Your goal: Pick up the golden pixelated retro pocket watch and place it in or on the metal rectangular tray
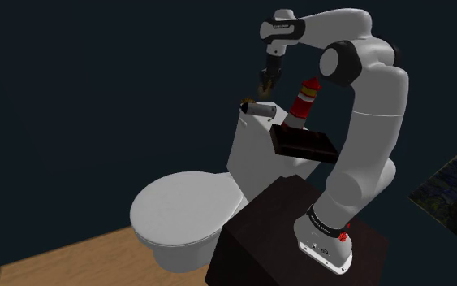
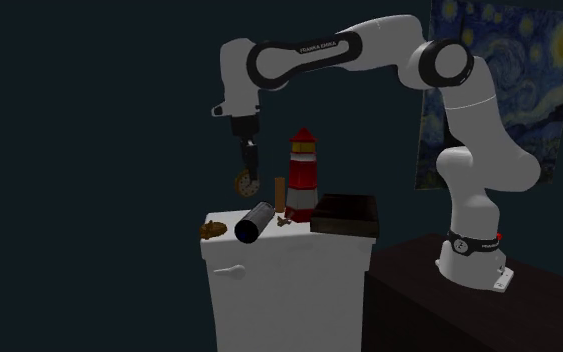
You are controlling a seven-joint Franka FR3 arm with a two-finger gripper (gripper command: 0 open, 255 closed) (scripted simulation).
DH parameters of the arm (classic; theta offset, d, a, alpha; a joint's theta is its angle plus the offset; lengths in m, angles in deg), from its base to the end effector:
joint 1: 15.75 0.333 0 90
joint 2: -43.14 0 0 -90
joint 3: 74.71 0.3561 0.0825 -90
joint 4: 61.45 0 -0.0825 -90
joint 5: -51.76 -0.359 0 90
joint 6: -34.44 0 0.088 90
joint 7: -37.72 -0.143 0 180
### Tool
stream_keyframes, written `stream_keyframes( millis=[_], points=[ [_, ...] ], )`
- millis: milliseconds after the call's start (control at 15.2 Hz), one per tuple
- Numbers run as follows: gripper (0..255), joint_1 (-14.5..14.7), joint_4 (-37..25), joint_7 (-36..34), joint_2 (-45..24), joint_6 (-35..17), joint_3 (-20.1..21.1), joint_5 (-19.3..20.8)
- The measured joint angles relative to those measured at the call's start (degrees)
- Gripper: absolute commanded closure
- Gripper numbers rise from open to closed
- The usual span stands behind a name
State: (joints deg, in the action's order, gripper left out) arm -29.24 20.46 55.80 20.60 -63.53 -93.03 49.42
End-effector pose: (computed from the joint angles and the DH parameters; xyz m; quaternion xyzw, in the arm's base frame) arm 0.5715 -0.3099 0.4787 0.9915 -0.1145 -0.0595 0.0173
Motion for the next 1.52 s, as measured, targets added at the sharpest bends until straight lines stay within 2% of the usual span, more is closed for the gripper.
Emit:
stream_keyframes(
  millis=[198, 264, 858, 1188, 1518],
  points=[
    [255, 0.0, -2.1, 0.0, 0.2, 2.3, 0.0, 0.1],
    [255, 0.1, -0.5, 0.0, 1.5, 2.0, -0.2, 0.4],
    [255, 2.0, 24.4, -1.2, 22.0, -3.4, -1.4, 6.9],
    [255, 1.1, 36.7, -1.9, 34.0, -4.4, -1.5, 11.1],
    [255, -0.9, 46.1, -1.9, 45.4, -2.7, -1.5, 14.8]
  ],
)
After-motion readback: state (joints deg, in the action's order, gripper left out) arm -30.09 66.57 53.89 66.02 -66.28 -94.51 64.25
